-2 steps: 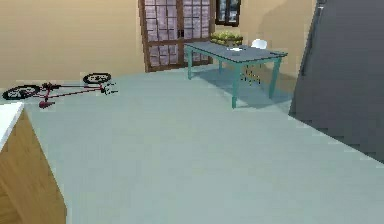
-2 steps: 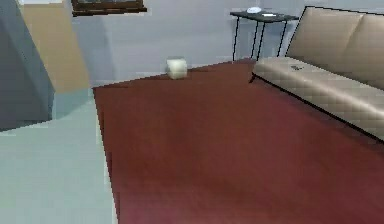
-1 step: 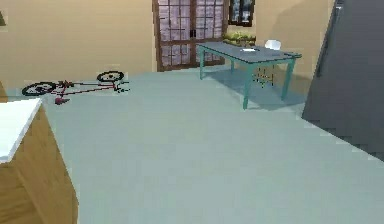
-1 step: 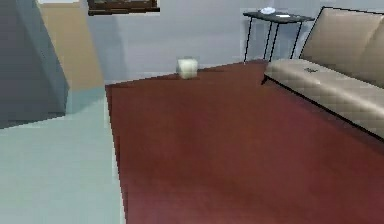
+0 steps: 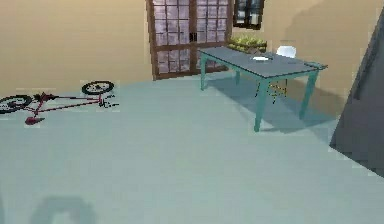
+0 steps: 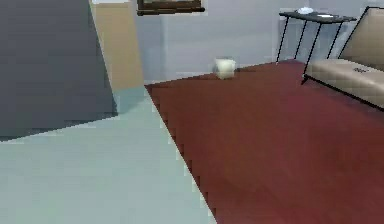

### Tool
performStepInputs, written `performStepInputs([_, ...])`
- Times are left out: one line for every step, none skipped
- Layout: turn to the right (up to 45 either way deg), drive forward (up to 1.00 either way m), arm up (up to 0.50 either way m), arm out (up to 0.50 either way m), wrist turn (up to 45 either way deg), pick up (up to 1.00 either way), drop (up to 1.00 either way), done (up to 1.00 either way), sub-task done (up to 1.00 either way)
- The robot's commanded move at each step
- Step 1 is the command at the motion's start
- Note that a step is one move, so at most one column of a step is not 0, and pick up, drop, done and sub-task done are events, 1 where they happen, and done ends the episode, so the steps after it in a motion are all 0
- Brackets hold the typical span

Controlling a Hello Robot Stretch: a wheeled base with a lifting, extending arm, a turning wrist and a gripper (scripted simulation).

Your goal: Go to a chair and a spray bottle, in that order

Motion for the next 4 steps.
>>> performStepInputs([-21.0,0.0,0.0,0.0,0.0,0.0,0.0,0.0,0.0])
performStepInputs([-3.0,0.0,0.0,0.0,0.0,0.0,0.0,0.0,0.0])
performStepInputs([0.0,1.0,0.0,0.0,0.0,0.0,0.0,0.0,0.0])
performStepInputs([0.0,0.15,0.0,0.0,0.0,0.0,0.0,0.0,0.0])
